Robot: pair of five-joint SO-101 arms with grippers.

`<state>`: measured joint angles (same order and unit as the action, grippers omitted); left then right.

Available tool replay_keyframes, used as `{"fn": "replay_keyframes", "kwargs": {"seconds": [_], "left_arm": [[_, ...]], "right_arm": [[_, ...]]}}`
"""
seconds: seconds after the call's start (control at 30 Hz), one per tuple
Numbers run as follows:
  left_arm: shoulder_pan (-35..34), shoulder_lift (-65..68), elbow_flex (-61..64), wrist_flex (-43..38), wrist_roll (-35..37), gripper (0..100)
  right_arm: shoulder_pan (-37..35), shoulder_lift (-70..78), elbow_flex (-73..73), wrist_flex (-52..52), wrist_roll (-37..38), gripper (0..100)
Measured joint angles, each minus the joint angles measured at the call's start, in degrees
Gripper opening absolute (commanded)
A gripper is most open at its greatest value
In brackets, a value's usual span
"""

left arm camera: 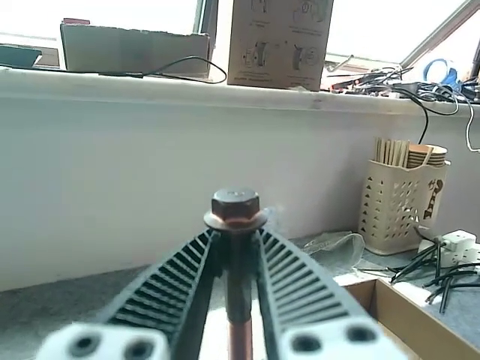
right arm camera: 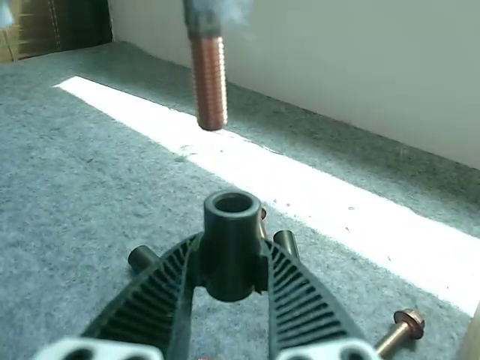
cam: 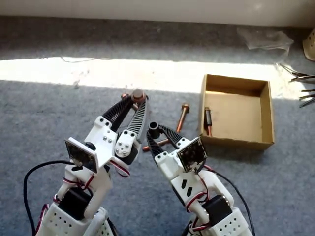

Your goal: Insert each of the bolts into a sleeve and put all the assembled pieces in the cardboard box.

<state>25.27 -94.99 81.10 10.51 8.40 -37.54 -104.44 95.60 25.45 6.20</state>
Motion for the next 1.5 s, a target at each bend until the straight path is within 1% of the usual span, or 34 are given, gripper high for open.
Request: {"fn": "replay_keyframes", "kwargs": {"seconds": [0.13, 0.3, 0.57, 0.73, 1.2, 1.37, 1.5], "left_arm": [[0.00, 0.00, 0.26, -1.93, 0.00, 1], [2.11, 0.00, 0.26, -2.02, 5.54, 1], [2.02, 0.00, 0.53, -2.02, 5.98, 1], [2.02, 0.00, 3.78, -2.02, 5.98, 1], [2.02, 0.00, 3.87, -2.02, 5.98, 1], [5.63, 0.00, 3.87, -1.41, 5.98, 1], [5.89, 0.00, 3.87, -1.32, 5.98, 1]], "right_arm": [[0.00, 0.00, 0.00, 0.00, 0.00, 0.4], [0.00, 0.00, 0.00, 0.00, 0.00, 0.4], [0.00, 0.00, 0.00, 0.00, 0.00, 0.4], [0.00, 0.00, 0.00, 0.00, 0.00, 0.4], [0.00, 0.00, 0.00, 0.00, 0.00, 0.4], [0.00, 0.00, 0.00, 0.00, 0.00, 0.4], [0.00, 0.00, 0.00, 0.00, 0.00, 0.4]]}}
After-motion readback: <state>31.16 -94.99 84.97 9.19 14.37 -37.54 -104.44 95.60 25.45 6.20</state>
